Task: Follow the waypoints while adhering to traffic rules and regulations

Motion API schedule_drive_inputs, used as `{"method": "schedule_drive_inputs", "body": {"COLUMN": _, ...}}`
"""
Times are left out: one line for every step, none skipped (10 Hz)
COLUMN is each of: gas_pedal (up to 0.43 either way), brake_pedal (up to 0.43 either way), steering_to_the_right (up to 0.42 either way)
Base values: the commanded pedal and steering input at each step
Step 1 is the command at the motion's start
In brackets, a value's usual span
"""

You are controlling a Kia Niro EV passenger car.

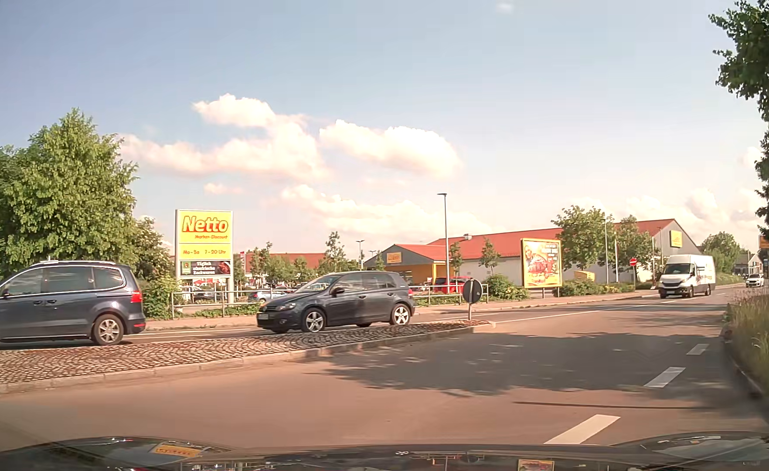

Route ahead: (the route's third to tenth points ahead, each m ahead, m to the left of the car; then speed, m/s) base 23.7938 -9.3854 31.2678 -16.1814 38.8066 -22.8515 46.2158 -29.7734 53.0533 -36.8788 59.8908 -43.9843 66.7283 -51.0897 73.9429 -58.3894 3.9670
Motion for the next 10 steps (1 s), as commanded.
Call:
{"method": "schedule_drive_inputs", "body": {"gas_pedal": 0.228, "brake_pedal": 0.012, "steering_to_the_right": 0.279}}
{"method": "schedule_drive_inputs", "body": {"gas_pedal": 0.228, "brake_pedal": 0.018, "steering_to_the_right": 0.279}}
{"method": "schedule_drive_inputs", "body": {"gas_pedal": 0.24, "brake_pedal": 0.018, "steering_to_the_right": 0.279}}
{"method": "schedule_drive_inputs", "body": {"gas_pedal": 0.248, "brake_pedal": 0.018, "steering_to_the_right": 0.279}}
{"method": "schedule_drive_inputs", "body": {"gas_pedal": 0.248, "brake_pedal": 0.018, "steering_to_the_right": 0.274}}
{"method": "schedule_drive_inputs", "body": {"gas_pedal": 0.248, "brake_pedal": 0.012, "steering_to_the_right": 0.26}}
{"method": "schedule_drive_inputs", "body": {"gas_pedal": 0.248, "brake_pedal": 0.012, "steering_to_the_right": 0.241}}
{"method": "schedule_drive_inputs", "body": {"gas_pedal": 0.248, "brake_pedal": 0.018, "steering_to_the_right": 0.231}}
{"method": "schedule_drive_inputs", "body": {"gas_pedal": 0.248, "brake_pedal": 0.012, "steering_to_the_right": 0.231}}
{"method": "schedule_drive_inputs", "body": {"gas_pedal": 0.248, "brake_pedal": 0.018, "steering_to_the_right": 0.231}}
